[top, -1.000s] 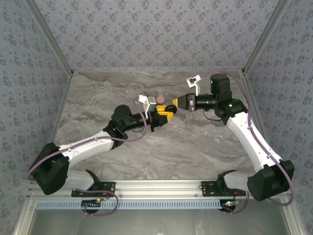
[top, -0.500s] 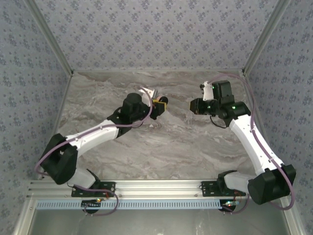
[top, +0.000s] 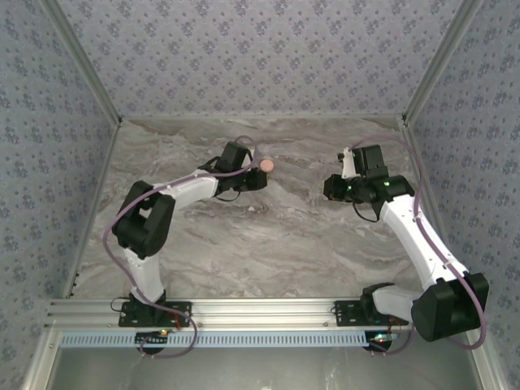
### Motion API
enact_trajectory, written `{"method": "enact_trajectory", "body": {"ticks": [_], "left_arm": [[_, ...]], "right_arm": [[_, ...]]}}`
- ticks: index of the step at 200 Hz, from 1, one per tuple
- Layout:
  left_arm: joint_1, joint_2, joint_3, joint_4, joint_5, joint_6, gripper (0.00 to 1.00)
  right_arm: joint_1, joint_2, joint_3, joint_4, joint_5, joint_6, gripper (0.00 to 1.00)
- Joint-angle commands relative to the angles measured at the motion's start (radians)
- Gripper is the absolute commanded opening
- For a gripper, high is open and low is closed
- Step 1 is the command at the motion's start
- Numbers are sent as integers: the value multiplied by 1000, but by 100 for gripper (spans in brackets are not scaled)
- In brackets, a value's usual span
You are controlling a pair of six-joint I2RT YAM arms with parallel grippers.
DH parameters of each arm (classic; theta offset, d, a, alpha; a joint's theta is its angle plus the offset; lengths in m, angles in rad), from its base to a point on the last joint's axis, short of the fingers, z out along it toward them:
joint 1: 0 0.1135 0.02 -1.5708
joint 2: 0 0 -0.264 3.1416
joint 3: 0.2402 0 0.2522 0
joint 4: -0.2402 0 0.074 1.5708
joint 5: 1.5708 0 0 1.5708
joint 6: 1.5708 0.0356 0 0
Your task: Insert the wireless bluetooth earbuds into the charging case
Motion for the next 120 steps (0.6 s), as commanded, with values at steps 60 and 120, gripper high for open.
{"method": "enact_trajectory", "body": {"ticks": [60,120], "left_arm": [[27,123,74,-8,144,-97,25],[27,172,70,2,184,-111,30]], "right_arm": [[-16,14,4,-42,17,-17,14],[-17,38,7,-38,10,-18,14]]}}
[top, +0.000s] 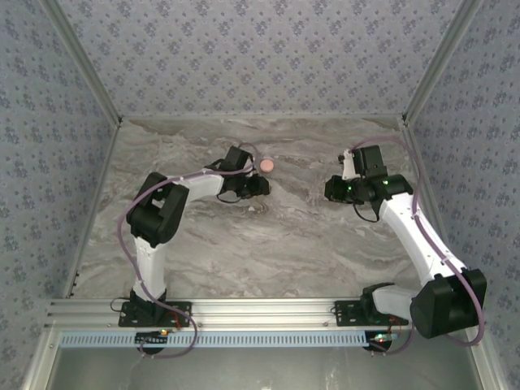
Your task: Insert the wireless bluetooth earbuds into the charging case
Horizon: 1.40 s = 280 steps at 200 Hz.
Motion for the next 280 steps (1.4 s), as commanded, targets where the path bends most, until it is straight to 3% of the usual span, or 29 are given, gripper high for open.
{"method": "enact_trajectory", "body": {"ticks": [1,58,97,112,196,216,280], "left_arm": [[0,32,26,5,41,-13,30],[0,10,31,-51,-15,17,44],[0,-87,29,-178,-168,95,58],[0,-143,12,-221,-239,129,64],[33,-449,-93,-432,-674,324,69],[60,-523,-137,-426,-756,360,71],[169,-634,-288,-294,-1015,512,82]], "right_arm": [[-7,16,11,-20,4,-18,14],[-12,36,14,-14,9,-23,16],[-23,46,5,8,58,-31,38],[-28,47,-10,30,93,-40,41],[-51,43,-140,236,514,-85,45],[-79,43,-182,305,518,-126,45],[-210,25,-367,618,347,-213,49]]}}
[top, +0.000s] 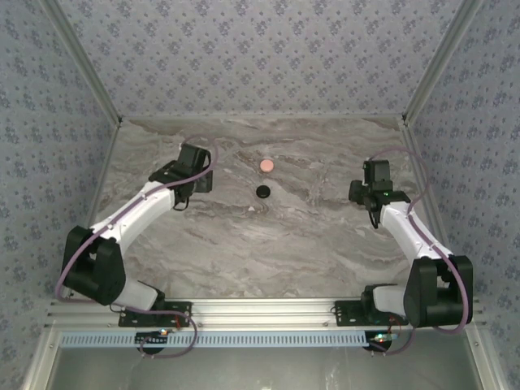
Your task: Insert the wireless bluetooth earbuds into the charging case
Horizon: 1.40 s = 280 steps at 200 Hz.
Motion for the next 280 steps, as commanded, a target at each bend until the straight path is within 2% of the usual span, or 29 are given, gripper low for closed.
{"method": "enact_trajectory", "body": {"ticks": [1,20,44,66,80,111,133,147,181,216,253,280], "left_arm": [[43,-16,-39,59,-148,84,82],[96,-4,-81,105,-159,100,88],[136,7,-149,198,-201,137,95],[168,3,-231,329,-208,200,99],[195,-15,-304,445,-155,243,99],[257,-77,-479,745,105,300,99],[300,-110,-615,992,229,299,99],[321,-113,-671,1097,271,286,99],[377,-97,-696,1164,345,271,99],[454,-16,-730,1318,421,228,99],[461,87,-743,1434,435,221,99],[453,85,-685,1322,417,227,99]], "right_arm": [[-30,-19,-82,192,-64,-69,49],[-41,-43,-156,300,-77,-116,51],[-56,-49,-189,352,-111,-134,53],[-68,-53,-230,429,-136,-151,56],[-81,-53,-269,503,-165,-153,56],[-100,-49,-335,655,-221,-152,57],[-119,-31,-361,734,-242,-146,58],[-133,-14,-370,776,-260,-142,59],[-175,43,-391,895,-291,-122,59],[-202,126,-396,985,-319,-113,60],[-190,173,-410,1045,-322,-132,61],[-95,267,-409,1127,-259,-223,64]]}}
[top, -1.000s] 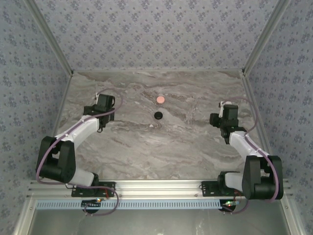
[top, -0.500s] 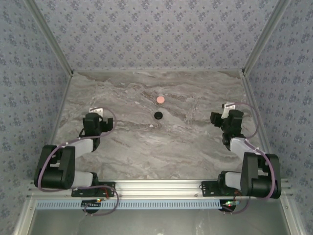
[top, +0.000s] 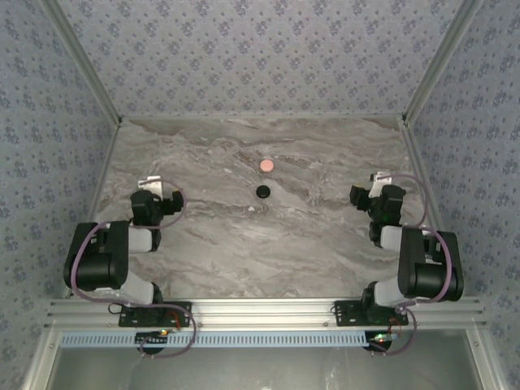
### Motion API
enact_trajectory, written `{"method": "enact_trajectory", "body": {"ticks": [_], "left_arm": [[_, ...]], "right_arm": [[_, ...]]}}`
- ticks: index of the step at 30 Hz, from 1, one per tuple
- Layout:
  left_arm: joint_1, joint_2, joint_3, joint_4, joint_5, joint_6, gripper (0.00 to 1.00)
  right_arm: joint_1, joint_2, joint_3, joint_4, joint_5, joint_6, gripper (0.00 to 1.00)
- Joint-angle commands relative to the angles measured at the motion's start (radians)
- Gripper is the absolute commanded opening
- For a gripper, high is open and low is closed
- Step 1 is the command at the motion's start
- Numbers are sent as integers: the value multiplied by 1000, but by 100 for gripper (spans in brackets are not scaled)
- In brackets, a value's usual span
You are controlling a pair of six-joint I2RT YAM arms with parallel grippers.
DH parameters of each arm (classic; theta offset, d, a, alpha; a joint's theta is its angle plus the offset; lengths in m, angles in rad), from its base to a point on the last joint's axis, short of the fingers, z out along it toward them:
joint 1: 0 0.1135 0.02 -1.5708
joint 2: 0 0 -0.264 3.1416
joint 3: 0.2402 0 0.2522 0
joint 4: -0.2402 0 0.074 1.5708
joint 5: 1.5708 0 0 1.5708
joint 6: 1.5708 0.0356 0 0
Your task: Insert the wireless bluetooth earbuds into the charging case
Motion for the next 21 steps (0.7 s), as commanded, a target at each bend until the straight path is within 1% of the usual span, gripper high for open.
{"method": "enact_trajectory", "body": {"ticks": [1,2,3,4,6,21], "left_arm": [[-8,6,56,-8,7,-9,99],[-12,15,90,-64,-21,-13,99],[-12,11,82,-57,-26,-15,99],[-12,14,82,-48,-30,-16,99],[-13,15,82,-50,-28,-16,99],[-12,12,84,-55,-29,-14,99]], "right_arm": [[80,85,-9,127,46,-85,64],[89,71,-7,105,83,-84,71],[86,63,6,69,89,-79,89],[88,74,12,77,104,-72,100],[73,75,21,56,105,-54,100],[73,71,19,57,101,-54,100]]}}
